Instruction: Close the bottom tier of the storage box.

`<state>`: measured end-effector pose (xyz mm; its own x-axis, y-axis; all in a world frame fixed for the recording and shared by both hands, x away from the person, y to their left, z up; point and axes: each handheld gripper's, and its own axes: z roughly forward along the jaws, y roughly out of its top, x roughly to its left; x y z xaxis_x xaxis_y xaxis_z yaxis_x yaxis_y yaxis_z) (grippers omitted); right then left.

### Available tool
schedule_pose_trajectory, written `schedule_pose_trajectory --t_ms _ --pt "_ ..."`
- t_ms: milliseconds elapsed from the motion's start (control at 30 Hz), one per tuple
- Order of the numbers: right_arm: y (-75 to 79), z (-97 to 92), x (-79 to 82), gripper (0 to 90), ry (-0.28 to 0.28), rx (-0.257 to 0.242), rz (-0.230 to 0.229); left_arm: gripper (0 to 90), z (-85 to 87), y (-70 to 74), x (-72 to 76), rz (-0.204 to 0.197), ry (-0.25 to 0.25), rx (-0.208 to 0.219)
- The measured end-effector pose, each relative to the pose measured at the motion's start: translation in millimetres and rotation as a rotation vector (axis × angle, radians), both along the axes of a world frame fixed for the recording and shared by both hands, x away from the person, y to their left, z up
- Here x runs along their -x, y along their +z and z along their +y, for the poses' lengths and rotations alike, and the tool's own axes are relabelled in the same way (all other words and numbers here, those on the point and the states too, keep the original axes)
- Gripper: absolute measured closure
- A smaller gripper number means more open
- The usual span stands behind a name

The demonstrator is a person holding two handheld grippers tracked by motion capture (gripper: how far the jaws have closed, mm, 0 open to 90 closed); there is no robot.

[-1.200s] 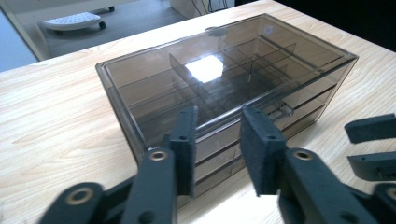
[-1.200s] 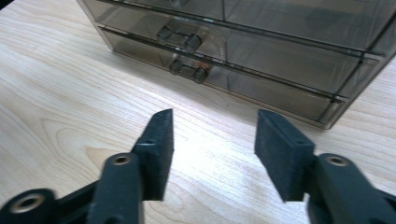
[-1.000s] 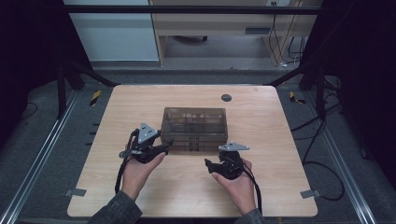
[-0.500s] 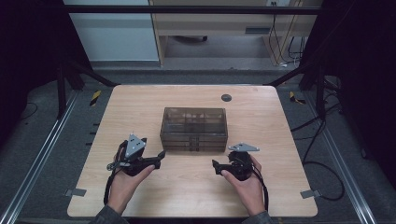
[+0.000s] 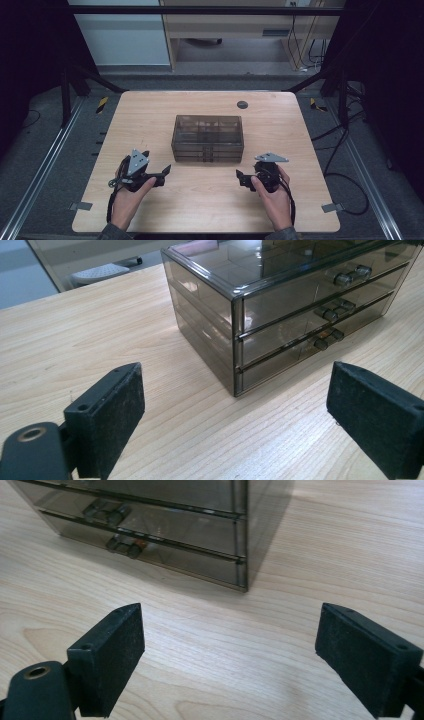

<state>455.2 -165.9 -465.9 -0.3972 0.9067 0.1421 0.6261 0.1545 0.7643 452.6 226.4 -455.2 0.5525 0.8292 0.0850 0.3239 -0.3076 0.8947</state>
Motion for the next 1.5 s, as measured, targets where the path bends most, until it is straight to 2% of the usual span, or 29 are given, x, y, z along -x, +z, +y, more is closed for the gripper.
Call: schedule_pose_trajectory --t_ms 300,467,633,700,933,1100,1133,1333,1367,1500 --pt "-4.8 -16.6 -3.2 15.5 -0.019 0.008 0.014 8.2 10.1 -13.3 0.9 -0.012 0.008 -0.022" --pt "-9.2 -24.0 -4.4 15.6 -0.022 0.023 0.001 8.2 17.2 -15.7 1.2 -0.006 0.024 -0.02" --pt "-11.4 -33.5 -5.8 15.8 -0.022 0.034 -0.043 8.2 26.7 -16.7 -0.6 -0.015 0.039 -0.022" --pt "-13.1 -37.1 -6.7 15.8 -0.022 0.048 -0.051 8.2 31.3 -16.8 -1.8 -0.019 0.053 -0.016" --pt "-19.0 -47.2 -8.7 15.8 -0.039 0.054 -0.068 8.2 45.0 -20.1 -6.6 -0.031 0.097 -0.014" --pt "-22.2 -55.3 -10.5 15.9 -0.056 0.07 -0.092 7.4 53.3 -23.5 -11.3 -0.051 0.125 -0.008" --pt "-23.7 -58.9 -11.0 15.9 -0.066 0.079 -0.109 6.7 55.8 -24.6 -12.7 -0.056 0.127 0.0" --pt "-26.7 -68.4 -12.0 15.8 -0.098 0.078 -0.143 5.1 58.7 -28.5 -16.3 -0.049 0.127 0.008" --pt "-27.7 -72.3 -12.3 15.6 -0.11 0.08 -0.165 4.8 59.9 -30.4 -18.0 -0.045 0.132 0.004" --pt "-28.9 -78.4 -13.3 14.9 -0.136 0.087 -0.201 4.6 64.3 -34.8 -22.2 -0.033 0.145 0.015"
